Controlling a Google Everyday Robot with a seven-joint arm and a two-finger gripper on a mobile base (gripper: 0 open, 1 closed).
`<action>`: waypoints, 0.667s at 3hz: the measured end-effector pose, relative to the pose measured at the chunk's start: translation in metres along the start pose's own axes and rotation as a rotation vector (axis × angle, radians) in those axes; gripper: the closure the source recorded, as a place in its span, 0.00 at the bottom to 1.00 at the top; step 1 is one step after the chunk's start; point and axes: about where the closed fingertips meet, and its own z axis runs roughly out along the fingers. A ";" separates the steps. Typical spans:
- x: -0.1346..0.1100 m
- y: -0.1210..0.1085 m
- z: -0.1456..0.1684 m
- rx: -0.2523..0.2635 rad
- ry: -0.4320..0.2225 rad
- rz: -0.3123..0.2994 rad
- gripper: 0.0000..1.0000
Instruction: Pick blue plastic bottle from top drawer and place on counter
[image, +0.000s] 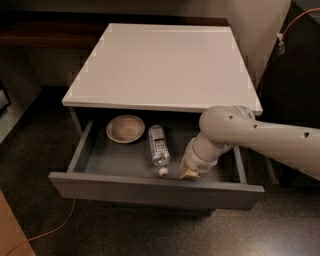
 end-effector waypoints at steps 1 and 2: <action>0.002 0.005 0.002 -0.007 0.010 0.002 1.00; 0.008 0.027 0.006 -0.031 0.013 0.009 1.00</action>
Offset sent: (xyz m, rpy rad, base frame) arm -0.0366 -0.0079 -0.0115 -0.0174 0.0423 -0.0039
